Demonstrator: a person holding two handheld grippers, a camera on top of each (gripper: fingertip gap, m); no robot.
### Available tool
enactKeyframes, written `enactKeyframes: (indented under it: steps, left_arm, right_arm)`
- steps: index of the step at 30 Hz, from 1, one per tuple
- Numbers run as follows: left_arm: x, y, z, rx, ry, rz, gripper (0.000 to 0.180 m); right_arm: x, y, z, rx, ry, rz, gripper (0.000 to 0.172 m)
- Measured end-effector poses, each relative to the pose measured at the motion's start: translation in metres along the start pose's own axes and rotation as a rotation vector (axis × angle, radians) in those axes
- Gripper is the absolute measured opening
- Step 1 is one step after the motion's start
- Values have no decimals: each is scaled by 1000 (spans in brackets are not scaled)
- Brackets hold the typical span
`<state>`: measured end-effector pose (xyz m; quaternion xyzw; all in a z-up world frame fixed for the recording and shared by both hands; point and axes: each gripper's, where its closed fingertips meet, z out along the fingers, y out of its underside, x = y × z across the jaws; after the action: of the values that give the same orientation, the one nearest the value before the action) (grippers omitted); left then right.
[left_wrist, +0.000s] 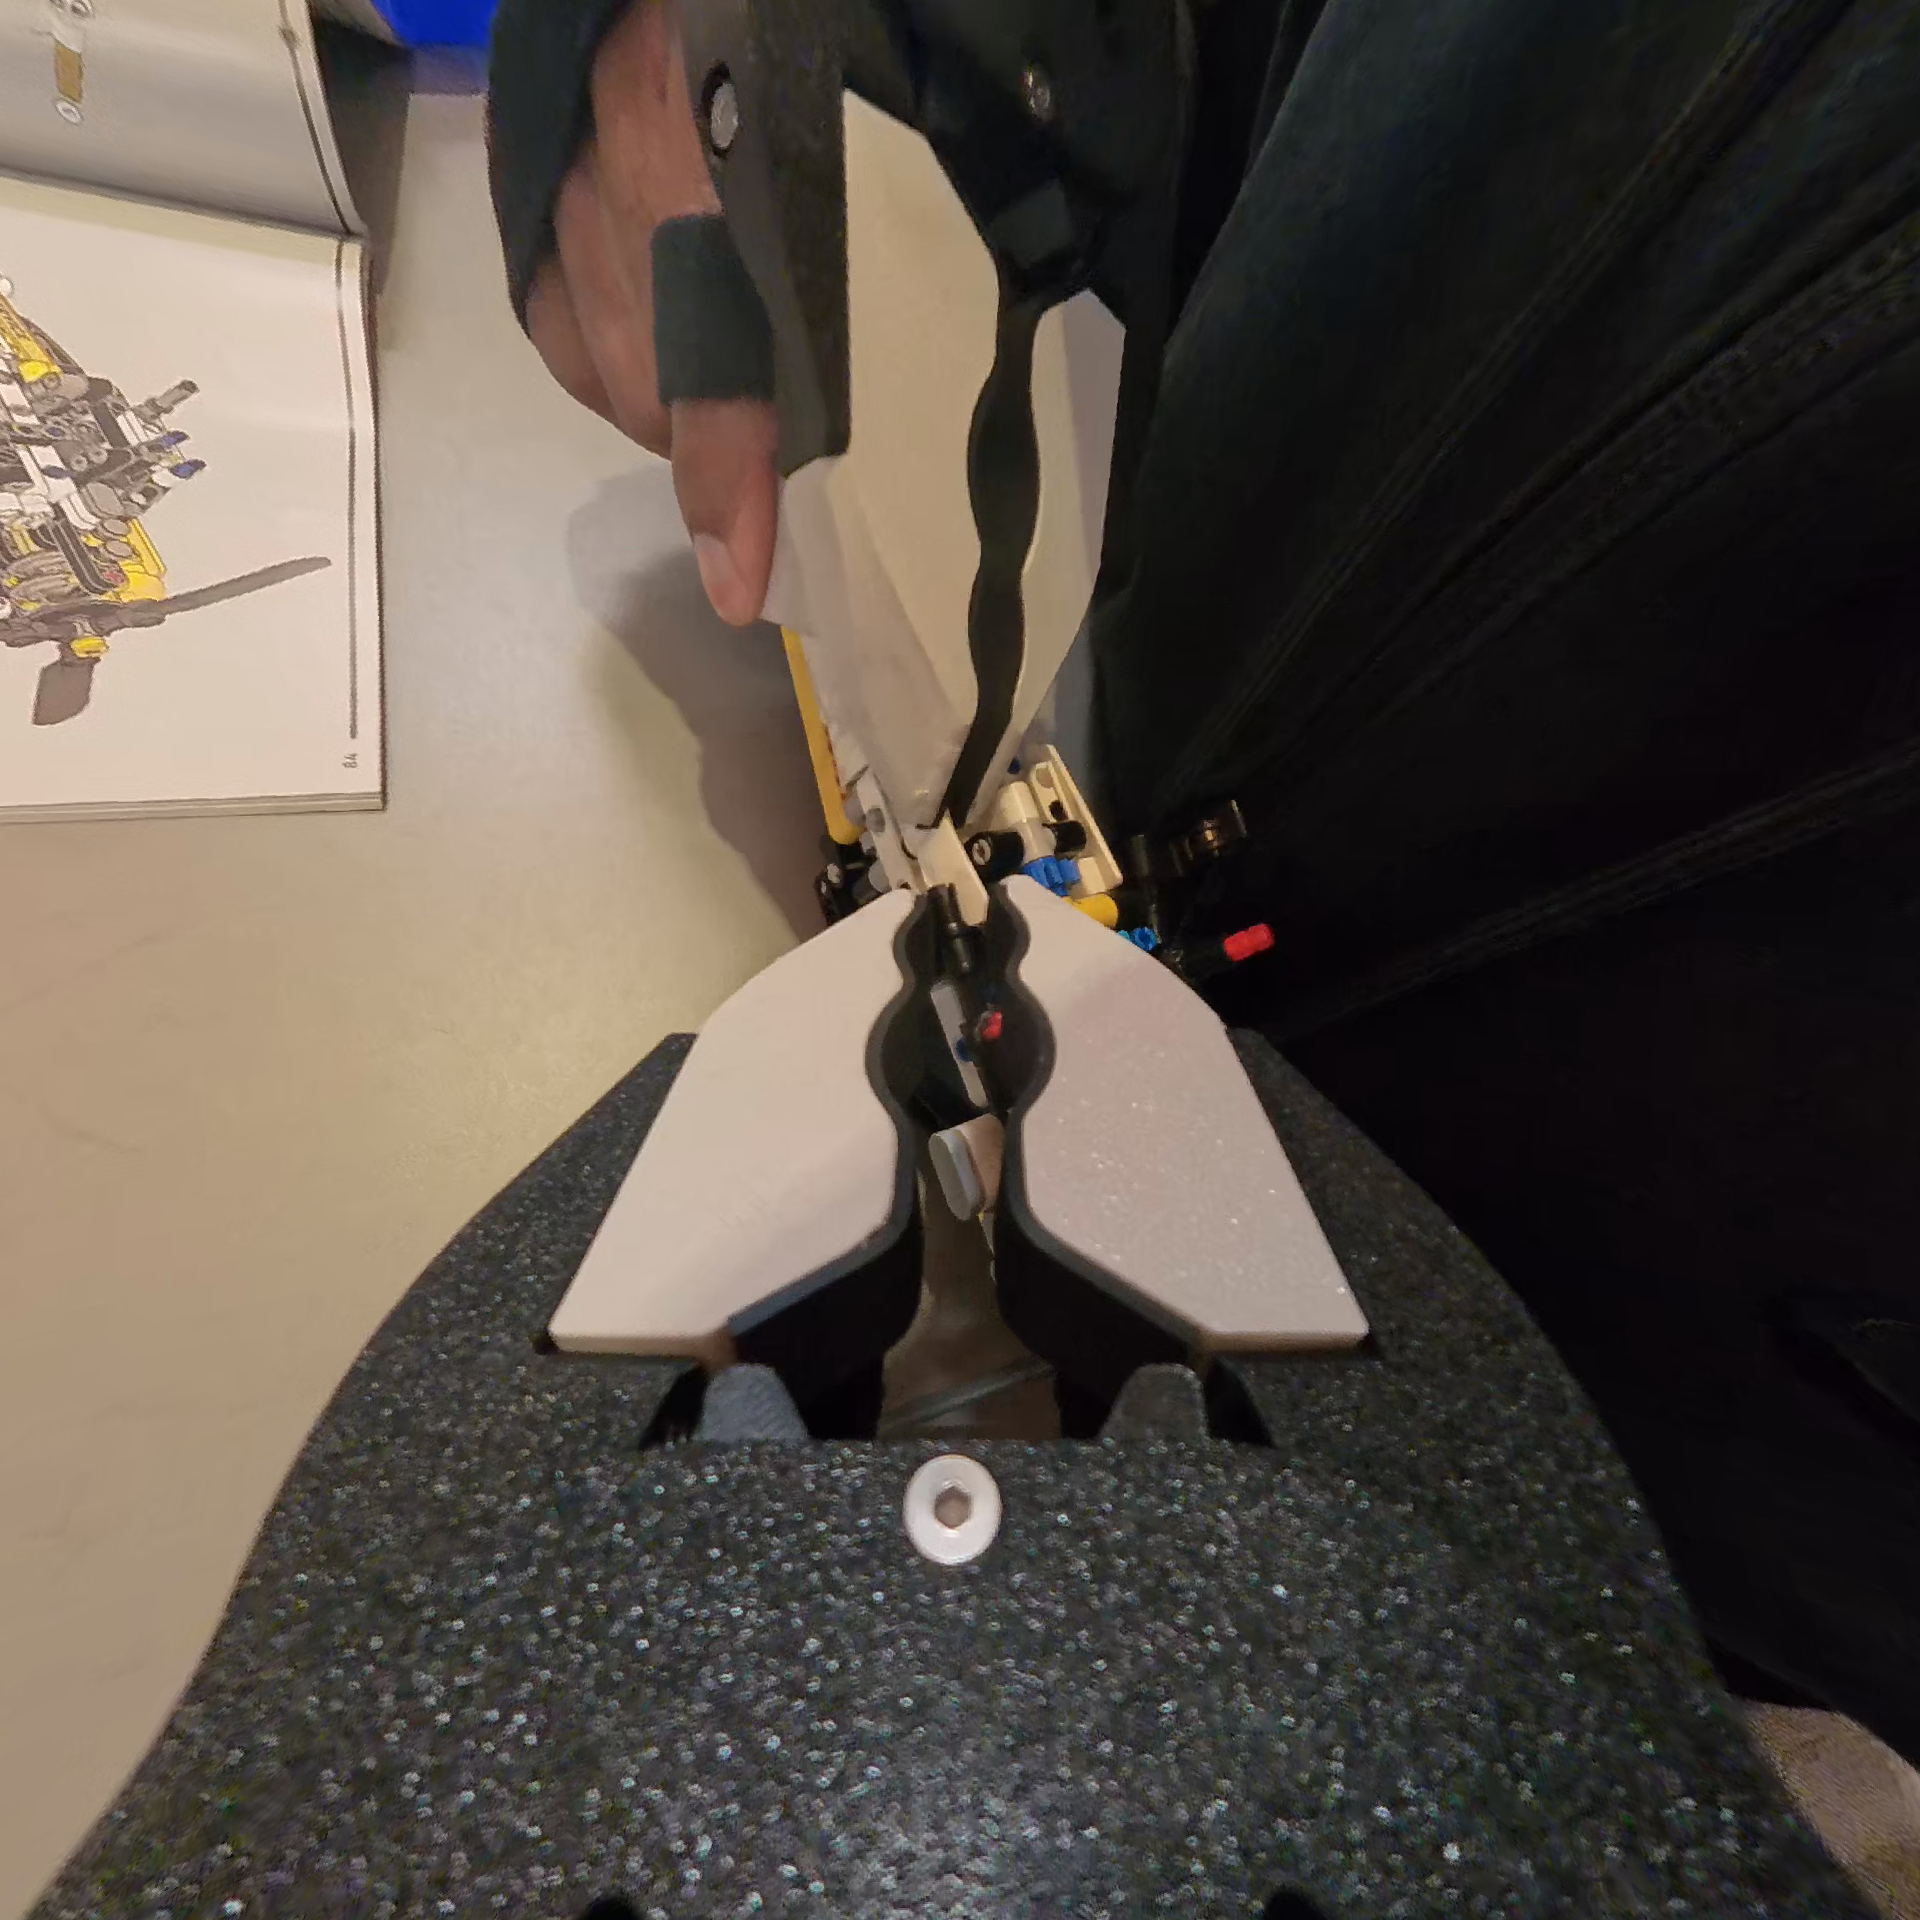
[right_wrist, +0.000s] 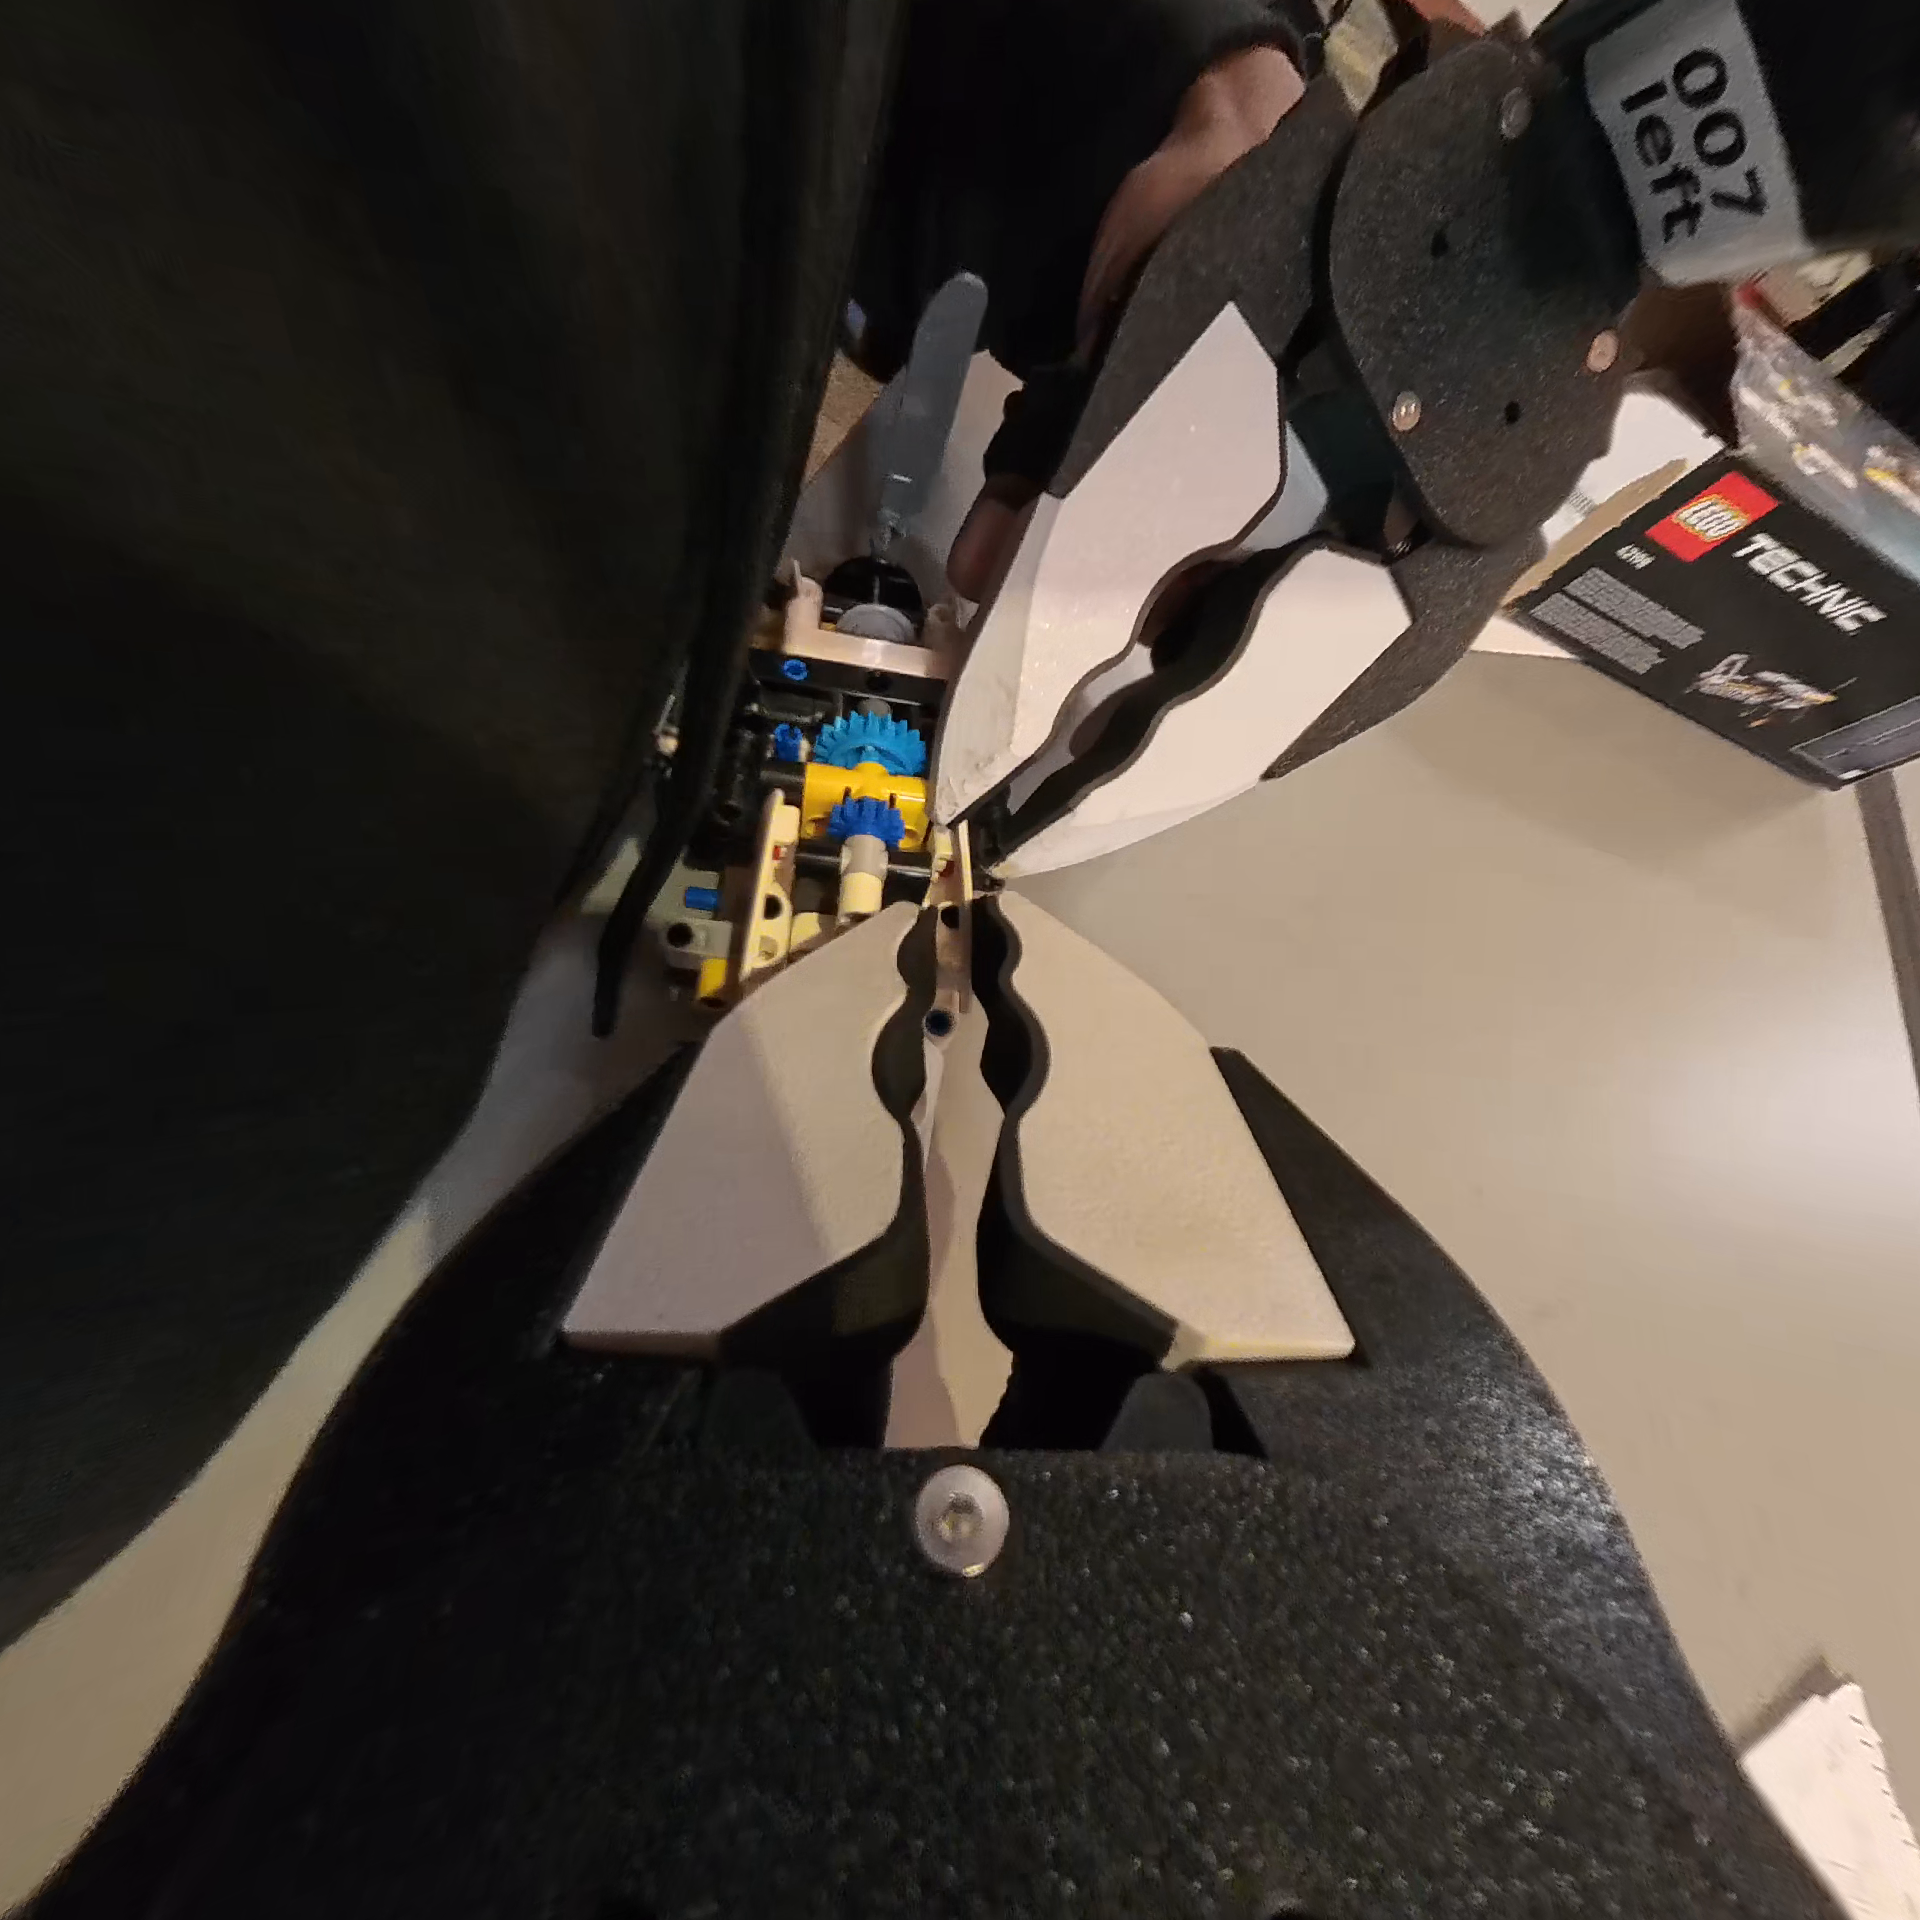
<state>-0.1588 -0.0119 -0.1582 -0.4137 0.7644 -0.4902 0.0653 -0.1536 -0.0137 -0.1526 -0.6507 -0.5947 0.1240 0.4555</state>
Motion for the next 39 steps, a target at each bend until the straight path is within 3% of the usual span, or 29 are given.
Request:
enactKeyframes:
  steps: [6, 12, 26, 39]
  left_arm:
    - [-5, -3, -2, -38, -37, 71, 11]
    - [-5, -3, -1, -37, -41, 90, 11]
    - [-1, 0, 3, -60, -29, 208, 10]
    - [-2, 1, -6, -9, -52, 122, 12]
  right_arm:
    - [4, 4, 0, -41, -31, 29, 6]
    - [7, 11, 0, -108, -92, 111, 18]
    - [-11, 16, 7, -191, -304, 129, 8]
    - [3, 6, 6, -80, -75, 75, 6]
